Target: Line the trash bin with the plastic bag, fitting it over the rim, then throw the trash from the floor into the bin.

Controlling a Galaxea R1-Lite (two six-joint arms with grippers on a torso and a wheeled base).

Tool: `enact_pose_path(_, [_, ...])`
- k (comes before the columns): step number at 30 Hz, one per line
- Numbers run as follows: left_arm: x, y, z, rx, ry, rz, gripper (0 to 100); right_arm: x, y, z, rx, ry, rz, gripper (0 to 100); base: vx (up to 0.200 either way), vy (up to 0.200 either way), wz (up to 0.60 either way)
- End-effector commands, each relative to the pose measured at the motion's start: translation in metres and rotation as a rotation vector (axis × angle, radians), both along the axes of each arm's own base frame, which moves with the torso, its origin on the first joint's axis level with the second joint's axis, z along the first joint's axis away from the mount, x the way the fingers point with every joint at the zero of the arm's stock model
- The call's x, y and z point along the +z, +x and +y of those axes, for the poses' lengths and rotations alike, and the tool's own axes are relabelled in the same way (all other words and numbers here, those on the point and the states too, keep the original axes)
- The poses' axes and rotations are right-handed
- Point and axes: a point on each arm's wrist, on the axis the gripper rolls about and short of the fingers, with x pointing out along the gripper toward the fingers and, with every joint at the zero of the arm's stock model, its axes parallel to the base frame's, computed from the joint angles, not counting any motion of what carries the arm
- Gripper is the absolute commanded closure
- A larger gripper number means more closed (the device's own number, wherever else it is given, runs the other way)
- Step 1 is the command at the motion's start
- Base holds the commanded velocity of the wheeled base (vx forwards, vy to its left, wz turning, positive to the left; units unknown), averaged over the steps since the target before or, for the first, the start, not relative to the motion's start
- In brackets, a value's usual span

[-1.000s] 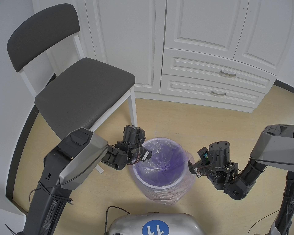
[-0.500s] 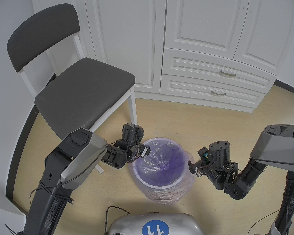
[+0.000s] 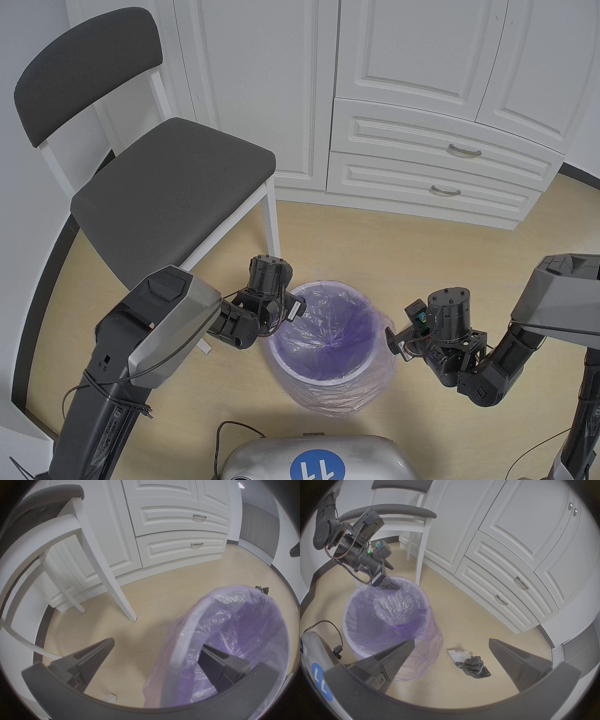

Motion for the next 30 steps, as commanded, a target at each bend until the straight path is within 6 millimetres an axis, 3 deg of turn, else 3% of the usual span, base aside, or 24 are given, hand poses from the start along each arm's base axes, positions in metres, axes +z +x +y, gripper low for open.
enact_pose_path(1, [0.002, -0.012, 0.001, -0.011, 0.0, 0.005, 0, 0.001, -0.001, 0.0, 0.001, 0.001, -0.001, 0, 0.0, 0.0, 0.0])
enact_pose_path(9, [0.007, -0.049, 0.0, -0.05, -0.021, 0.007, 0, 0.013, -0.01, -0.003, 0.082, 0.038, 0.002, 0, 0.0, 0.0, 0.0])
enact_pose_path(11, [0.007, -0.05, -0.001, -0.052, -0.025, 0.005, 0, 0.014, -0.011, -0.003, 0.088, 0.04, 0.004, 0, 0.0, 0.0, 0.0])
enact_pose_path(19, [0.032, -0.084, -0.005, -0.065, -0.132, -0.033, 0, 0.023, -0.012, -0.01, 0.098, 0.06, -0.007, 0, 0.0, 0.0, 0.0])
enact_pose_path(30, [0.063, -0.108, 0.038, 0.012, -0.205, -0.04, 0, 0.033, -0.015, -0.019, 0.102, 0.078, -0.037, 0, 0.0, 0.0, 0.0])
